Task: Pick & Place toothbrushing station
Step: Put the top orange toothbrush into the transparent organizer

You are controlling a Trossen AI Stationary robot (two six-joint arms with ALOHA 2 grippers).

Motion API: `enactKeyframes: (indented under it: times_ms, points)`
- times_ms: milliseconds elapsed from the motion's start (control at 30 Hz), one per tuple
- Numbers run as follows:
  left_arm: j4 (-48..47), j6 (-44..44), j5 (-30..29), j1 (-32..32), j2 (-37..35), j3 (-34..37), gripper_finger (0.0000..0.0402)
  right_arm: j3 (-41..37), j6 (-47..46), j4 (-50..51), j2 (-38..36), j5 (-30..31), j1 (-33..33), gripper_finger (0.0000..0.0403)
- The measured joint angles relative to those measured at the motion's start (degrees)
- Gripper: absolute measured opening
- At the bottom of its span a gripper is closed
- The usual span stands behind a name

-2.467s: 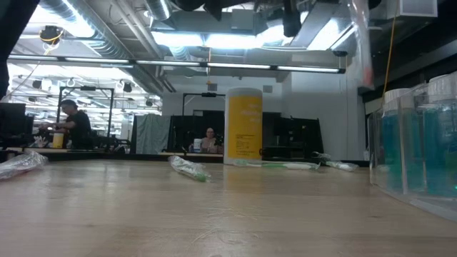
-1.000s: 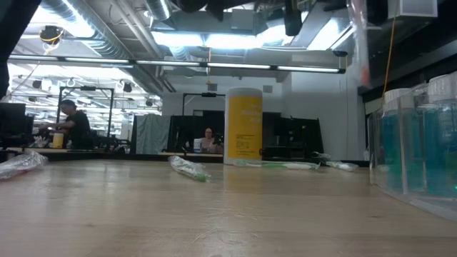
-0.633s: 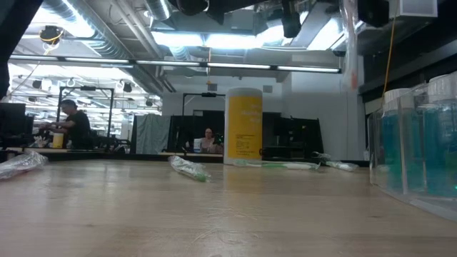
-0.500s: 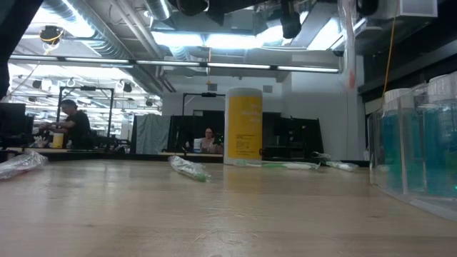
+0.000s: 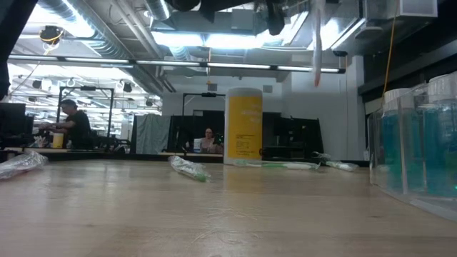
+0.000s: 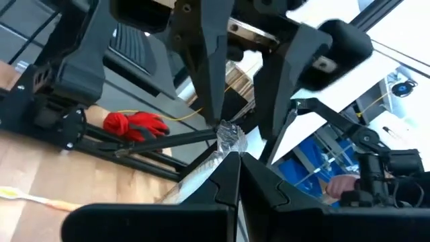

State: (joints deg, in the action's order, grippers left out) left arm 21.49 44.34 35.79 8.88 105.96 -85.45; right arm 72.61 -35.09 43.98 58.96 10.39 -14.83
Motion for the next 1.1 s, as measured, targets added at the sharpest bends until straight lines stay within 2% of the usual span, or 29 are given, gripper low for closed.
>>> enactKeyframes:
  times_ms: [167,433,1100]
  points:
    - [-0.62,-0.99,-0.28,-0.03,-0.4,0.0,0.0002,2.05,4.11,-0.02,3.06,2.08,0.4,0.0164]
    - [-0.73,-1.01,-0.23,-0.03,-0.38,0.0,0.0002,2.44,4.21,0.21,4.96,1.77,1.11,0.0159]
    - [-0.78,-0.99,3.18,1.07,-0.38,0.0,0.0002,2.44,2.77,0.23,4.94,-0.35,1.14,0.0043]
